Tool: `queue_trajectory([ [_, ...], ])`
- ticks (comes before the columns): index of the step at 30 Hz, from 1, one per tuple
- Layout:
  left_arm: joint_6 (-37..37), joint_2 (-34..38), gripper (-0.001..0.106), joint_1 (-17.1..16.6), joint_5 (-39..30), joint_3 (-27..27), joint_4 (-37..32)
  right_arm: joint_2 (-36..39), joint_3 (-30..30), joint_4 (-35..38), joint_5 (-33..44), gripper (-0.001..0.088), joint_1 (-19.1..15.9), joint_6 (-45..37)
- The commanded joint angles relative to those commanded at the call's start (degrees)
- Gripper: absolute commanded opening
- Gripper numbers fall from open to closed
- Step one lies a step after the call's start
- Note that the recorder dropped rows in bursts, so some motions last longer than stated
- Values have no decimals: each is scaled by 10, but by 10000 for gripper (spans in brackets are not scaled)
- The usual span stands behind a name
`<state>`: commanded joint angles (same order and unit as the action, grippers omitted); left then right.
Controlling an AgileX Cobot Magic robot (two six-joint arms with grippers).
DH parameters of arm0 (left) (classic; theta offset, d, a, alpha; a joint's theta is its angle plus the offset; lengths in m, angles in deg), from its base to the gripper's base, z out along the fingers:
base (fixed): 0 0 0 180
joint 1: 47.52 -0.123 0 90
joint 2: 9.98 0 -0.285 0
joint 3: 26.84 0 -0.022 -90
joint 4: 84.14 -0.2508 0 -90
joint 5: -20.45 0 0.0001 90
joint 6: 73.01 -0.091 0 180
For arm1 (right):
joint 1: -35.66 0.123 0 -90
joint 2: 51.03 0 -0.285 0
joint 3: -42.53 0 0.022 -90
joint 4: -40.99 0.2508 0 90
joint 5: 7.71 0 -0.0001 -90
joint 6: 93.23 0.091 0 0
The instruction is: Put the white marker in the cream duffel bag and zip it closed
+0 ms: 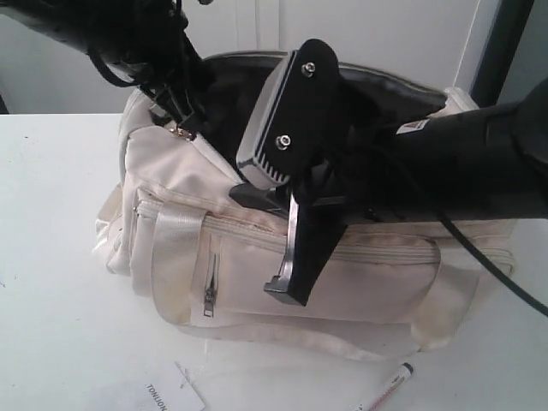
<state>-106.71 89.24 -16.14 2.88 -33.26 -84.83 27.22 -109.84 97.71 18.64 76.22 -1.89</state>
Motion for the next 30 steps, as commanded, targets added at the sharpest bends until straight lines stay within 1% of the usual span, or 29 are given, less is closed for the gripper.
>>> queue_trajectory([
  [3, 0, 10, 0, 0, 45, 0, -3, -12, 0, 0, 10, 0, 0, 0],
  [4, 0, 10, 0, 0, 57, 0, -3, -15, 0, 0, 20, 0, 0, -13],
  [6, 0, 10, 0, 0, 65, 0, -3, -20, 0, 0, 47, 0, 0, -40],
  [10, -13, 10, 0, 0, 90, 0, -3, -20, 0, -5, 77, 0, 0, -43],
  [13, -13, 10, 0, 0, 100, 0, -3, -20, 0, -27, 100, 0, 0, -57],
  [17, -13, 10, 0, 0, 119, 0, -3, -20, 0, -46, 113, 0, 0, -57],
  [23, -13, 10, 0, -1, 137, 0, -3, -17, 0, -55, 138, 0, 0, -57],
  [28, -13, 10, 0, -17, 141, 0, -3, -17, 0, -55, 139, 0, 0, -58],
  [30, -13, 11, 0, -28, 141, 0, -3, -17, 0, -55, 139, 0, 0, -61],
])
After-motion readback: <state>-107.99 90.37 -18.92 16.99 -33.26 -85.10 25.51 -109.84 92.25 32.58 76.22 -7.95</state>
